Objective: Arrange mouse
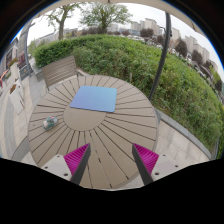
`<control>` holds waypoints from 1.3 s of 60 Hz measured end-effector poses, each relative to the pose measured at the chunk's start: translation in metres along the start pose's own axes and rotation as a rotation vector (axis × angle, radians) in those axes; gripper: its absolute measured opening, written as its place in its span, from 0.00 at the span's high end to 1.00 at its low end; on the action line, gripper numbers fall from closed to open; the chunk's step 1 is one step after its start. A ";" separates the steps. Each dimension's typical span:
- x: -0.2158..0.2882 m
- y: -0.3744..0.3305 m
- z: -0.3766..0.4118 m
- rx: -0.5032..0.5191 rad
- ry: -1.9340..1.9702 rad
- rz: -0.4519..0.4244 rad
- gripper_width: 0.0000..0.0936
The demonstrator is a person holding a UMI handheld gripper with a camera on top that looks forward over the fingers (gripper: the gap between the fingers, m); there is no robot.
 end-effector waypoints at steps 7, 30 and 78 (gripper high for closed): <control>0.006 0.002 0.045 0.016 -0.026 -0.010 0.08; -0.002 0.008 0.178 0.082 -0.036 -0.017 0.08; 0.029 0.129 0.357 0.084 -0.027 -0.167 0.09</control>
Point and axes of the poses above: the point between the fingertips, and its own axes, seen from behind it with the camera up: z to the left, x up, y forward, the way the camera looks, the point moved 5 cm from there along -y, backward, against the way the camera looks, and after that the axes turned 13 degrees about z, right-handed, at the moved point
